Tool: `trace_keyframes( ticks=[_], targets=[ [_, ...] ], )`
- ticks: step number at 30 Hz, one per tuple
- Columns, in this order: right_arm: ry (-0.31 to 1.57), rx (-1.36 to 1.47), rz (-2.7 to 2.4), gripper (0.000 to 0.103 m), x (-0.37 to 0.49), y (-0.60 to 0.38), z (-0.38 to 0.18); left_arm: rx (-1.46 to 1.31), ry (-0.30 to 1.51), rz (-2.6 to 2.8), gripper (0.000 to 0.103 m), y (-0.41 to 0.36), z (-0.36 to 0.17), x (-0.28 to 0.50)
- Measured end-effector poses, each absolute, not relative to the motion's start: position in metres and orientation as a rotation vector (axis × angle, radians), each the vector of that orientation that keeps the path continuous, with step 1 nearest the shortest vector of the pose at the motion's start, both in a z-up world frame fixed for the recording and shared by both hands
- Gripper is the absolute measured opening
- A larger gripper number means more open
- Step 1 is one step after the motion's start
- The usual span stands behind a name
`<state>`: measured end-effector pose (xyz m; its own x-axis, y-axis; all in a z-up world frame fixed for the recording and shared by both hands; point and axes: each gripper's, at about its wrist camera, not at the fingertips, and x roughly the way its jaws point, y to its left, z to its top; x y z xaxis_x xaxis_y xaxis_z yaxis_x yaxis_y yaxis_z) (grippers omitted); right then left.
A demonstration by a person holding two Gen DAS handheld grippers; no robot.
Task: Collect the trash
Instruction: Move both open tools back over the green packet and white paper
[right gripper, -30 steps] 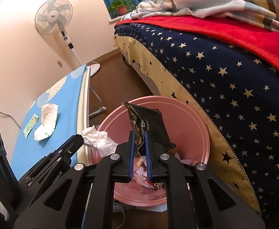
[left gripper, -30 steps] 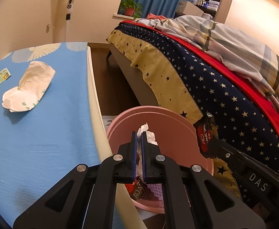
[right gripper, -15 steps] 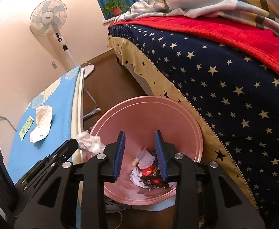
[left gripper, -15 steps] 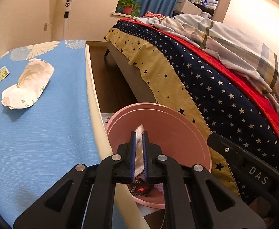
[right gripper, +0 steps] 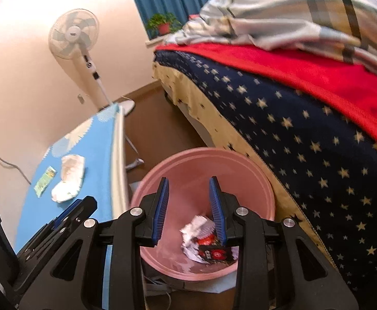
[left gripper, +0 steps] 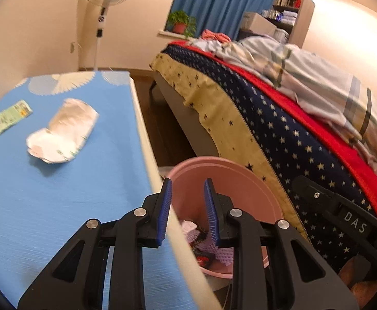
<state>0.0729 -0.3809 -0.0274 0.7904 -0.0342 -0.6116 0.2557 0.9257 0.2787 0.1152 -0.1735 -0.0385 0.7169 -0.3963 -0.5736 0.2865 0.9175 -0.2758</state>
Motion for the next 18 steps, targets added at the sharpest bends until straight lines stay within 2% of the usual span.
trace_keyframes(
  ticks=[18],
  targets=[
    [0.521, 0.163, 0.255, 0.033, 0.159, -0.28, 0.104, -0.117, 0.488, -0.198, 0.026, -0.038, 0.109, 0.159]
  ],
)
